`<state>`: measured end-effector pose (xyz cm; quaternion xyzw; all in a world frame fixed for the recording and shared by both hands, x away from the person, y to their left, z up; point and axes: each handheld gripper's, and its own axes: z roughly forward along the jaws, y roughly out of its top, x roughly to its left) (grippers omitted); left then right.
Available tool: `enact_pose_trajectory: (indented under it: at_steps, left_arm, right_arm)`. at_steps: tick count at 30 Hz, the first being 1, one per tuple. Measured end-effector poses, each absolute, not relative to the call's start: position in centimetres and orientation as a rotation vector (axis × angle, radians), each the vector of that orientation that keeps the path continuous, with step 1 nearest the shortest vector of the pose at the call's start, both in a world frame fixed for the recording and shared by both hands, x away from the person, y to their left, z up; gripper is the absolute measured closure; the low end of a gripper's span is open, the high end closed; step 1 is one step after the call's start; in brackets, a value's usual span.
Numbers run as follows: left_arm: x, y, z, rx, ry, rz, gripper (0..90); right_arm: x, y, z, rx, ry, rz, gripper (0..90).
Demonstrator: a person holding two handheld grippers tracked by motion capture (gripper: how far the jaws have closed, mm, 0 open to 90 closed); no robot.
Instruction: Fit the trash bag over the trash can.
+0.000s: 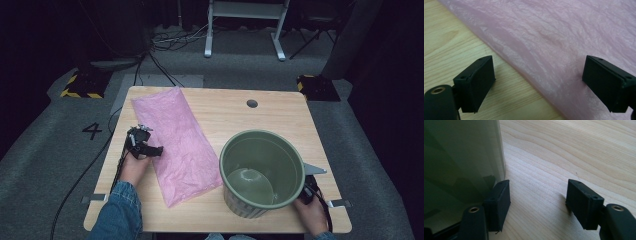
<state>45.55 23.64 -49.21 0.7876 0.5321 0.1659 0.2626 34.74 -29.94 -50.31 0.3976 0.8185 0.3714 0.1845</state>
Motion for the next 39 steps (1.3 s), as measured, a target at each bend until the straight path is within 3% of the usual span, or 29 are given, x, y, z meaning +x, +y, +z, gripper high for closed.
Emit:
enact_pose_trajectory:
  at_steps: [2,6,10,14,22,24,29,39]
  left_arm:
    - [45.5,23.1,-49.3,2.158,1.375,0.444,10.5]
    - [45.3,22.0,-49.1,2.174,1.308,0.433,21.1]
    - [45.0,21.2,-49.0,2.184,1.216,0.434,43.2]
    - [44.9,20.7,-49.1,2.172,1.185,0.434,52.6]
    - [44.8,19.6,-49.3,2.176,1.125,0.482,86.5]
    - [44.8,19.4,-49.3,2.18,1.117,0.474,88.3]
    - [44.3,19.6,-48.2,2.091,1.049,0.468,88.9]
    - [41.5,20.5,-44.3,1.978,0.834,0.441,88.8]
  right_arm:
    - [34.7,-29.9,-50.3,1.12,2.307,1.047,36.6]
    - [34.7,-29.9,-50.3,1.12,2.307,1.047,36.6]
    - [34.7,-29.9,-50.3,1.121,2.307,1.048,36.6]
    - [34.7,-29.9,-50.3,1.121,2.307,1.048,36.6]
    - [34.6,-30.0,-50.3,1.116,2.309,1.053,40.4]
    - [34.4,-30.3,-50.3,1.109,2.306,1.061,48.0]
    - [33.9,-30.5,-50.1,1.063,2.332,1.047,54.0]
    - [31.1,-32.1,-48.9,1.055,2.356,1.132,56.3]
